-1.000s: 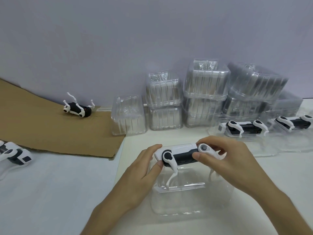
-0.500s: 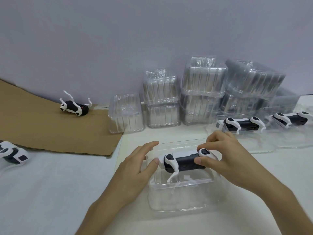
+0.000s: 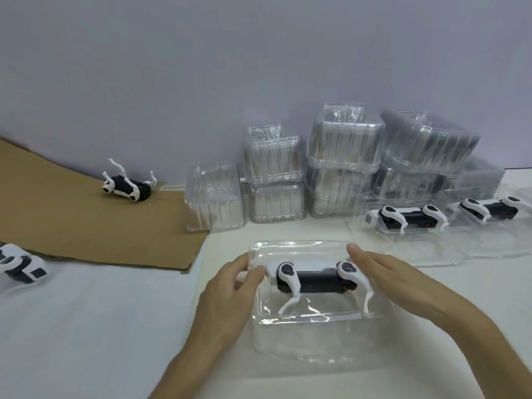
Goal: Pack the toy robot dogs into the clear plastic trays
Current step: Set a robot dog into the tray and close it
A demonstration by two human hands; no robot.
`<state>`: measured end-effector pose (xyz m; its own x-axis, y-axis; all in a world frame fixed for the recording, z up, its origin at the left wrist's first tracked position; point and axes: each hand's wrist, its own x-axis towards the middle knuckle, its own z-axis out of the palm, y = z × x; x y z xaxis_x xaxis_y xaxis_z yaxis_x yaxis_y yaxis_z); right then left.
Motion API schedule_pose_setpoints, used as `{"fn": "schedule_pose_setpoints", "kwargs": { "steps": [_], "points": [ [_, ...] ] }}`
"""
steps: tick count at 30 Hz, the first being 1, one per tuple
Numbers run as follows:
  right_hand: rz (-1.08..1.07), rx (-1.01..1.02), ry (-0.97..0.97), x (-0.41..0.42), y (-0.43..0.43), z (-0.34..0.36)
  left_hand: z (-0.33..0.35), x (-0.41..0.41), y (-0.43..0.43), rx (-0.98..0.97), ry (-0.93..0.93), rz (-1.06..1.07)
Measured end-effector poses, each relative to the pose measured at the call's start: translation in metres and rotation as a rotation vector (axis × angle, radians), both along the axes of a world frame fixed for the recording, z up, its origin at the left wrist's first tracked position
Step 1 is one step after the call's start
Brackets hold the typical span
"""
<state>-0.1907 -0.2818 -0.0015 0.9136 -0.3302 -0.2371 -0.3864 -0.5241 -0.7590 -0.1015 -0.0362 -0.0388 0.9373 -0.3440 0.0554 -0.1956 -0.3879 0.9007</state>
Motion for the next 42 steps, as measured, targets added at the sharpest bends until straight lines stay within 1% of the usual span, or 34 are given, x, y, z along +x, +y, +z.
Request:
{"fn": "schedule_pose_setpoints", "kwargs": {
  "steps": [3, 5, 7, 8, 9, 11, 12, 14, 16, 20, 22, 25, 27, 30, 32, 34, 37, 40, 42],
  "points": [
    [0.089, 0.257, -0.125, -0.002, 0.003, 0.006, 0.004, -0.003, -0.002, -0.228, -0.013, -0.043],
    [0.171, 0.360, -0.269, 0.001, -0.001, 0.001, 0.007, -0.004, -0.002, -0.332, -0.085, -0.049],
    [0.173, 0.427, -0.434, 0.005, -0.004, -0.004, 0.011, -0.003, -0.002, -0.380, -0.160, -0.057],
    [0.146, 0.444, -0.522, 0.006, -0.004, -0.004, 0.013, -0.002, 0.000, -0.400, -0.168, -0.068],
    [0.109, 0.438, -0.591, 0.007, -0.005, -0.005, 0.015, -0.002, 0.001, -0.415, -0.147, -0.089],
    [0.070, 0.410, -0.656, 0.008, -0.004, -0.006, 0.015, -0.002, 0.004, -0.391, -0.081, -0.153],
    [0.069, 0.394, -0.663, 0.008, -0.003, -0.007, 0.015, -0.003, 0.005, -0.352, -0.066, -0.183],
    [0.078, 0.344, -0.674, 0.008, 0.000, -0.007, 0.011, -0.005, 0.004, -0.305, -0.066, -0.175],
    [0.048, 0.287, -0.682, 0.010, 0.005, -0.008, 0.009, -0.004, 0.003, -0.321, -0.057, -0.123],
    [-0.080, 0.216, -0.666, 0.013, 0.015, -0.013, 0.009, 0.001, 0.006, -0.316, 0.004, -0.004],
    [-0.113, 0.244, -0.576, 0.015, 0.019, -0.017, 0.010, 0.002, 0.008, -0.288, 0.051, 0.032],
    [-0.098, 0.404, -0.398, 0.017, 0.023, -0.021, 0.012, 0.004, 0.008, -0.298, 0.181, 0.042],
    [-0.127, 0.428, -0.364, 0.019, 0.023, -0.024, 0.014, 0.005, 0.010, -0.332, 0.268, 0.054],
    [-0.196, 0.384, -0.378, 0.020, 0.021, -0.025, 0.016, 0.006, 0.014, -0.311, 0.299, 0.052],
    [-0.165, 0.313, -0.438, 0.019, 0.021, -0.024, 0.020, 0.004, 0.014, -0.315, 0.288, 0.035],
    [-0.048, 0.109, -0.512, 0.016, 0.022, -0.024, 0.022, 0.002, 0.014, -0.328, 0.272, 0.022],
    [0.168, -0.227, -0.603, 0.015, 0.025, -0.033, 0.020, 0.001, 0.010, -0.290, 0.201, 0.046],
    [0.219, -0.377, -0.641, 0.021, 0.026, -0.038, 0.015, 0.003, 0.008, -0.257, 0.139, 0.080],
    [0.227, -0.466, -0.614, 0.030, 0.023, -0.035, 0.012, 0.004, 0.007, -0.259, 0.122, 0.091]
  ]
}}
